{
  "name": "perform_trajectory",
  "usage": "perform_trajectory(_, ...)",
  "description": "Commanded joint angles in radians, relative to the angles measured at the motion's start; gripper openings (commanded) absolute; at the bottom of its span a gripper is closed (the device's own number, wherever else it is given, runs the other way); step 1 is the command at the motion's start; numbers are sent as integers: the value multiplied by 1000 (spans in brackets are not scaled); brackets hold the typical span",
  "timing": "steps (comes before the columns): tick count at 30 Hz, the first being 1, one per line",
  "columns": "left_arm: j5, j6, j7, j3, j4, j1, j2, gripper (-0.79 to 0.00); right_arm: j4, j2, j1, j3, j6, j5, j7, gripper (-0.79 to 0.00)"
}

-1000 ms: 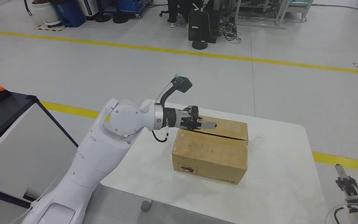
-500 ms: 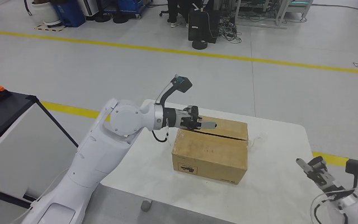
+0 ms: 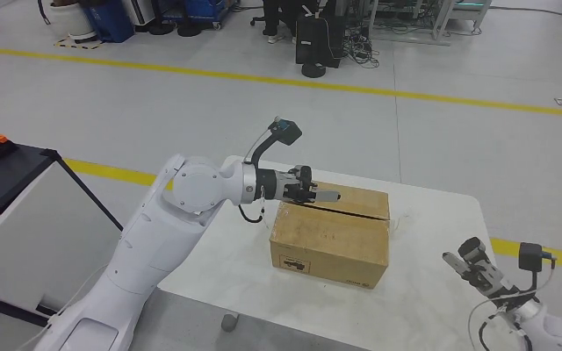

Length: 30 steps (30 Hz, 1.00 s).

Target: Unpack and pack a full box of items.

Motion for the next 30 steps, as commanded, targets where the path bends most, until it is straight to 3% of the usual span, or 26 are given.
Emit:
perform_trajectory(1,45,20,3,2,4,8,4,0,-14,1,-7,-37,26,22,34,0)
perform_trajectory(4,60,32,12,-24,13,18,10,0,-45,11,-22,-73,36,122,129,0)
perform_trajectory(8,88,18,-7,-60,61,27,22,0,-86,39,-26,-99,98,346,361,0)
perform_trajectory(15,77,-23,-20,-115,157,27,37,0,-122,93,8,-89,343,721,640,0)
perform_trajectory(23,39,-53,-1,-134,264,13,41,0,-19,122,122,-124,465,863,761,0)
perform_trajectory(30,76,-47,-3,-124,284,1,42,0,19,127,176,-169,478,864,774,0)
